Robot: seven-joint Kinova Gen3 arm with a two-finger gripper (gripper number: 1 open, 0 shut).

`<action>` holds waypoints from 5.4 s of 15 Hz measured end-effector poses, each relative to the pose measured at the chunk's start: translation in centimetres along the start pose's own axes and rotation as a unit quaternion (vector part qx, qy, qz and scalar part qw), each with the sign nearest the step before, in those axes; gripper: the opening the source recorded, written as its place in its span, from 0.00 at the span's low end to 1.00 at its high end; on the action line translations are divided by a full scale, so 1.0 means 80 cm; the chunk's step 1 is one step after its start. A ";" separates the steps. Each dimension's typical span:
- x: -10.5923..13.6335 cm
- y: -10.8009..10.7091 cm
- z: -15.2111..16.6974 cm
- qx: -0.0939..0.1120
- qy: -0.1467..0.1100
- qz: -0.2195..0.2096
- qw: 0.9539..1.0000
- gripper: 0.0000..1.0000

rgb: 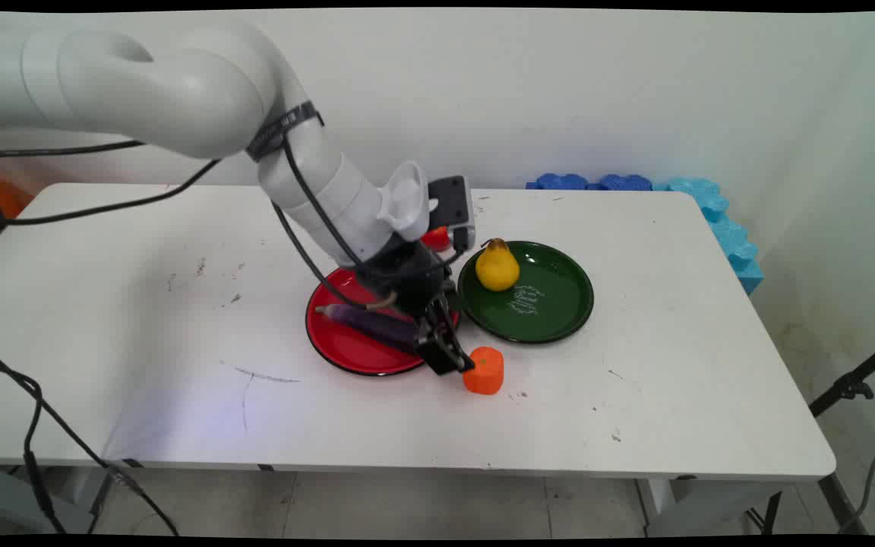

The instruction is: Pick up the eggplant from the red plate, then place the picked object on the table

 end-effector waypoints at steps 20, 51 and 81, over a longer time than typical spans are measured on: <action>-0.082 -0.118 0.018 -0.043 -0.109 0.198 0.973 1.00; -0.007 -0.071 -0.074 -0.030 0.001 0.102 0.994 0.00; 0.009 0.061 0.145 -0.028 -0.016 -0.040 0.999 1.00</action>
